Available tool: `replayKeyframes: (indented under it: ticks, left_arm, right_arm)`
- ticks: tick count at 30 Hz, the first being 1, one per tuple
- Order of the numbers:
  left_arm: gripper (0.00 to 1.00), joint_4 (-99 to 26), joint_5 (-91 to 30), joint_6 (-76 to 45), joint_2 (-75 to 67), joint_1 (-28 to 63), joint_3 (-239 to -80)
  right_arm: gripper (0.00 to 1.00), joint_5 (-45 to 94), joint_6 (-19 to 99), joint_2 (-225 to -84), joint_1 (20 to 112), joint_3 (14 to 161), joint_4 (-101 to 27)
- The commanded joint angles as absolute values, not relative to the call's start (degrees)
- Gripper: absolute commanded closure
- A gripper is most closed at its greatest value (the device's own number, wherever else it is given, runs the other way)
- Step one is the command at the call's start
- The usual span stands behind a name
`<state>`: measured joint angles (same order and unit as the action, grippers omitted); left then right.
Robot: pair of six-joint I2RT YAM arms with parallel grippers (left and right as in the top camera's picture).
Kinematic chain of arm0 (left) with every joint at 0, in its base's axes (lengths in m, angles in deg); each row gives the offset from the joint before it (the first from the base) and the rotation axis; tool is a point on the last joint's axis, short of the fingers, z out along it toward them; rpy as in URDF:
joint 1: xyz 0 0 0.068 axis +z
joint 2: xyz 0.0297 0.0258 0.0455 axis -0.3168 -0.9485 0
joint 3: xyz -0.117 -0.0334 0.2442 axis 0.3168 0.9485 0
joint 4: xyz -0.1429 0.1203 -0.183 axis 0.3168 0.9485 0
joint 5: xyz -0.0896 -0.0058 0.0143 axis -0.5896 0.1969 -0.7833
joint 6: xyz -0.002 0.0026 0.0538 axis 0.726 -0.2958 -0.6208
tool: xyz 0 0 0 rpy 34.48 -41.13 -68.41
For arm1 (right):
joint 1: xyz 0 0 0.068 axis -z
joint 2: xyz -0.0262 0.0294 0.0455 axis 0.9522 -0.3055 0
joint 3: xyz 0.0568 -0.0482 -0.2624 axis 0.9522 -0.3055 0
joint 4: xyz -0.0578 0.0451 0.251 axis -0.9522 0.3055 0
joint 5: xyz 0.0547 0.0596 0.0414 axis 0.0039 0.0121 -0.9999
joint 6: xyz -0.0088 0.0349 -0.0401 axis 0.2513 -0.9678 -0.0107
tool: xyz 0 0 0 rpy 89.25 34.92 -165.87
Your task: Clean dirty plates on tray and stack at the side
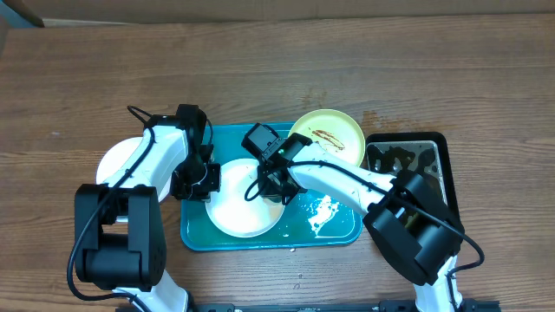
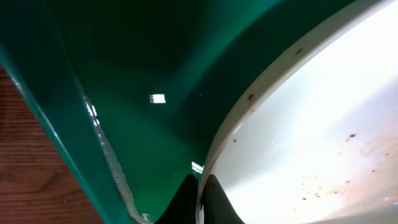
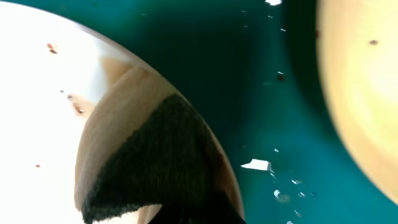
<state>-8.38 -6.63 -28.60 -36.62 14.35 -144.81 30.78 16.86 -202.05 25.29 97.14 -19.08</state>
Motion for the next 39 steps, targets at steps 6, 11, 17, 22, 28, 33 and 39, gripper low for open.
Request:
replayKeyframes:
  ticks: [6,11,17,22,28,33,39]
  left_arm:
    - [0.96,-8.23,-3.28,-29.01,-35.53,14.68,-144.22]
    - [0.96,-8.1,-2.34,-28.84,-35.53,14.7,-144.22]
    - [0.96,-8.17,-2.5,-28.57,-35.53,14.7,-144.22]
    - [0.96,-8.14,-2.54,-28.36,-35.51,14.7,-144.24]
    - [0.96,-7.51,-4.9,-28.38,-34.92,14.7,-145.36]
    - [0.96,-6.72,-4.83,-27.07,-30.37,14.7,-147.04]
    - [0.96,-7.12,-4.83,-27.44,-21.72,14.68,-149.88]
  right_arm:
    - [0.96,38.78,13.43,-203.07,26.32,102.01,-11.12]
    - [0.96,39.02,13.45,-200.06,26.32,103.45,-10.03]
    - [0.96,42.56,13.45,-192.93,28.05,103.45,-8.02]
    - [0.96,42.89,13.47,-188.6,32.4,103.45,-3.89]
    - [0.96,43.5,13.93,-186.96,41.16,103.43,3.85]
    - [0.96,43.13,17.73,-186.96,49.53,103.37,7.57]
    - [0.96,37.25,24.97,-186.96,58.45,103.28,8.4]
